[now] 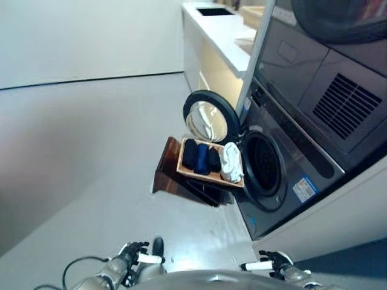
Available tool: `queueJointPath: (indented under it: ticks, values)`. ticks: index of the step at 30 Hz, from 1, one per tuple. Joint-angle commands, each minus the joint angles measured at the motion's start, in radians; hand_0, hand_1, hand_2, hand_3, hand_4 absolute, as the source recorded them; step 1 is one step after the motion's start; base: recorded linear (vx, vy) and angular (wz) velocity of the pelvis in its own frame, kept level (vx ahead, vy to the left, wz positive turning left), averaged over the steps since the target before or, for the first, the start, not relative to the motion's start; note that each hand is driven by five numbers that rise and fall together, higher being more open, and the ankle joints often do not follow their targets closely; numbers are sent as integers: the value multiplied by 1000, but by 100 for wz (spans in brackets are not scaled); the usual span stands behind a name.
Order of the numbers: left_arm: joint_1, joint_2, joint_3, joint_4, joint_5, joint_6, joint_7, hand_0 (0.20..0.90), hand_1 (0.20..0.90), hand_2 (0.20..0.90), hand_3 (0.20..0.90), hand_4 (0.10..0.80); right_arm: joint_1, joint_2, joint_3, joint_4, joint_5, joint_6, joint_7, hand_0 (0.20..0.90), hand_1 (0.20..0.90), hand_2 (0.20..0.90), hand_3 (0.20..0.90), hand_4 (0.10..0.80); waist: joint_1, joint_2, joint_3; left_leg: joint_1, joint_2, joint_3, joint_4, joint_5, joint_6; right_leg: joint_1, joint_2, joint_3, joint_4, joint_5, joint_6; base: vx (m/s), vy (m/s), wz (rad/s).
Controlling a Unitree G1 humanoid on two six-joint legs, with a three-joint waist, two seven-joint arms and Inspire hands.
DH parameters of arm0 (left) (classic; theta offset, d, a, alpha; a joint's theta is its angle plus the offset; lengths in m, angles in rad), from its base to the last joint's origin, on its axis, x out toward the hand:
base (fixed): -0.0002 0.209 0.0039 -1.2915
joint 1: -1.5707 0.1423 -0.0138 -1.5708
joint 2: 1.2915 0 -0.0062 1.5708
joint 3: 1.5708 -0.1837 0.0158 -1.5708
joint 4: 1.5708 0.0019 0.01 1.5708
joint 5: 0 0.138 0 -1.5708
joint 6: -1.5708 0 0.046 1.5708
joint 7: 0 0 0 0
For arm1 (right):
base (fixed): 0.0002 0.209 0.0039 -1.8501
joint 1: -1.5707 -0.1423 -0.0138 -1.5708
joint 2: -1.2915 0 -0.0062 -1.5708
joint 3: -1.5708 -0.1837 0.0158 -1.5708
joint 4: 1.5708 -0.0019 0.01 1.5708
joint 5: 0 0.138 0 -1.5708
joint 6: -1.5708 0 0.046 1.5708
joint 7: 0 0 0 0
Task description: Pick up the clothes and place them into the washing machine
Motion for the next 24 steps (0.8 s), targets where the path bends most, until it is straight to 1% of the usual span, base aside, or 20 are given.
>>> queueJointPath:
  ticks: [1,2,3,4,5,6,7,8,9,10,11,12,13,15,16,18,19,22,23,24]
  values:
    - [-46,57,-8,18,-1,-12,9,900,900,900,900,800,-18,-28,-24,-4,10,-18,7,900,900,900,900,800,-7,-33,-19,-90,-38,17,59,-6,12,-84,-19,-64,147,216,45,318,229,-63]
    - [-45,68,-3,10,-1,-10,10,900,900,900,900,800,-14,-27,-24,-2,4,-15,10,900,900,900,900,800,-10,-31,-14,-63,-50,24,58,-25,22,-113,-22,-68,210,262,48,292,256,-14]
    - [-45,84,-3,-9,1,-12,9,900,900,900,900,800,-16,-26,-23,-5,-5,-13,14,900,900,900,900,800,-20,-11,7,-13,-58,44,48,-56,50,-202,-8,-101,379,340,57,376,366,-30]
    - [-50,92,-1,-11,2,-10,10,900,900,900,900,800,-19,-28,-28,-6,-5,-14,12,900,900,900,900,800,-25,7,18,13,-46,63,34,-67,58,-248,-3,-151,436,348,61,433,426,-49]
    - [-64,62,-65,-11,22,4,3,900,900,900,900,800,-247,116,92,13,0,20,-25,900,900,900,900,800,11,19,17,49,-62,66,33,-91,72,-261,-37,-241,455,326,60,235,232,-53]
    - [-65,63,-64,-11,22,4,2,900,900,900,900,800,-250,118,92,15,1,19,-25,900,900,900,900,800,9,19,19,49,-62,65,33,-90,72,-260,-37,-243,454,327,60,245,199,-90]
    - [-50,69,-32,-19,10,8,15,900,900,900,900,800,-138,55,54,-43,4,13,-9,900,900,900,900,800,-3,33,22,75,-51,77,28,-101,73,-309,-60,-295,482,304,56,232,135,-109]
    - [-47,79,-1,-9,-8,9,10,900,900,900,900,800,-48,20,16,-79,-16,-9,-9,900,900,900,900,800,-27,35,24,118,-48,95,19,-122,69,-326,-76,-353,440,253,45,337,174,-83]
    - [-40,96,22,-5,-9,4,13,900,900,900,900,800,-14,10,-9,-82,-26,-10,-9,900,900,900,900,800,-40,39,27,145,-46,110,14,-138,63,-348,-72,-396,384,210,37,344,128,-23]
    - [-34,96,33,10,-5,0,13,900,900,900,900,800,-5,5,-19,-67,-36,-10,-8,900,900,900,900,800,-47,40,31,169,-51,118,8,-153,59,-372,-73,-432,333,195,33,308,94,5]
    - [-30,90,35,21,1,-6,12,900,900,900,900,800,-2,2,-25,-50,-48,-6,-4,900,900,900,900,800,-53,33,31,188,-69,126,4,-166,58,-394,-81,-463,261,216,37,365,54,-21]
    - [-28,80,30,28,12,-7,9,900,900,900,900,800,5,-1,-31,-31,-64,0,1,900,900,900,900,800,-61,26,34,226,-86,129,-6,-190,54,-405,-97,-516,126,259,46,365,24,-26]
    - [-30,78,31,24,11,-7,8,900,900,900,900,800,4,-3,-33,-32,-70,4,6,900,900,900,900,800,-71,24,36,241,-94,124,-17,-194,51,-414,-108,-513,69,285,57,377,-1,-18]
    - [-35,69,25,22,13,-19,9,900,900,900,900,800,1,-8,-40,-33,-81,1,3,900,900,900,900,800,-87,20,39,282,-106,116,-32,-222,45,-418,-106,-496,-45,348,73,319,1,0]
    - [-42,62,16,21,20,-22,9,900,900,900,900,800,-1,-11,-40,-30,-89,1,2,900,900,900,900,800,-96,17,35,292,-115,110,-30,-237,47,-418,-102,-456,-56,362,75,280,-12,14]
    - [-48,55,18,10,12,-28,13,900,900,900,900,800,-1,-10,-39,-24,-88,-5,-5,900,900,900,900,800,-94,12,20,315,-124,103,-35,-255,44,-399,-106,-443,-77,387,75,297,-56,31]
    - [-47,42,18,-5,-4,-32,20,900,900,900,900,800,-11,-12,-37,-28,-86,-8,-10,900,900,900,900,800,-92,17,0,327,-122,95,-38,-262,41,-386,-99,-439,-74,396,68,315,-107,44]
    - [-47,20,-4,0,8,-36,15,900,900,900,900,800,-22,-18,-28,-47,-77,-17,-10,900,900,900,900,800,-97,26,-27,334,-90,101,1,-268,17,-360,-72,-443,-76,366,49,207,-112,56]
    - [-47,20,-4,0,8,-36,15,900,900,900,900,800,-22,-19,-28,-47,-76,-17,-10,900,900,900,900,800,-97,27,-27,334,-89,101,3,-269,16,-359,-71,-443,-76,366,48,131,-95,34]
    - [-48,17,-3,2,9,-36,14,900,900,900,900,800,-29,-25,-25,-52,-70,-21,-8,900,900,900,900,800,-95,28,-33,315,-77,104,80,-256,0,-340,-55,-441,-80,351,34,107,-111,-1]
